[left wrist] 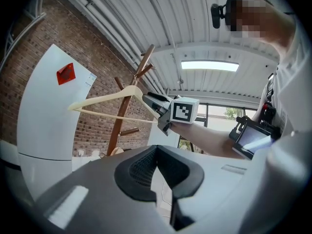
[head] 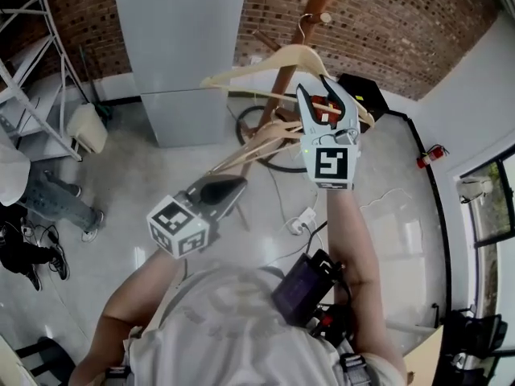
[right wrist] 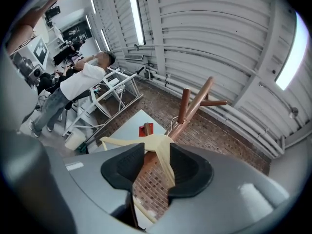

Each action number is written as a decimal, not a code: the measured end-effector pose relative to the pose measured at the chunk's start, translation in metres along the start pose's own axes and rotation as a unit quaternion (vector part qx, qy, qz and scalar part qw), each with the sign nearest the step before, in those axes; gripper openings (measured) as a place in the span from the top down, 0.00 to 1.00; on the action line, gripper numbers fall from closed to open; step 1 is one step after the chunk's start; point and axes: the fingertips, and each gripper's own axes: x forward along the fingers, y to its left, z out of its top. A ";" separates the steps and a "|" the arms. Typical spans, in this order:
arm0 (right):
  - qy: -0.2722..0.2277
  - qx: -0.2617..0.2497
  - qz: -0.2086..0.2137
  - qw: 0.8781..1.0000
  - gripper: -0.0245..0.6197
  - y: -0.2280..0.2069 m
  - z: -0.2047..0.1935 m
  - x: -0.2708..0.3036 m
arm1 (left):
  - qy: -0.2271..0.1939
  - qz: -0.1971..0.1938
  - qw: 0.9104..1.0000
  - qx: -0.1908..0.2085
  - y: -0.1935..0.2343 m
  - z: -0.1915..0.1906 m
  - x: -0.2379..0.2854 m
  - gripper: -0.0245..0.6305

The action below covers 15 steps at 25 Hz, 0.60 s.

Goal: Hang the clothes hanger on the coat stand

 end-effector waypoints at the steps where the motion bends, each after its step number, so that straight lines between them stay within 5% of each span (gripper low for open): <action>1: -0.002 0.004 0.002 1.000 0.69 -0.005 0.001 -0.004 | -0.001 0.000 1.000 0.004 -0.002 0.002 0.006 0.96; 10: -0.030 0.075 0.030 0.996 0.92 -0.006 0.005 -0.032 | -0.003 0.030 0.999 0.029 -0.006 0.016 0.017 0.96; 15: -0.018 0.142 0.084 0.986 0.94 0.022 -0.020 -0.054 | 0.002 0.057 0.998 0.027 -0.001 -0.002 0.018 0.96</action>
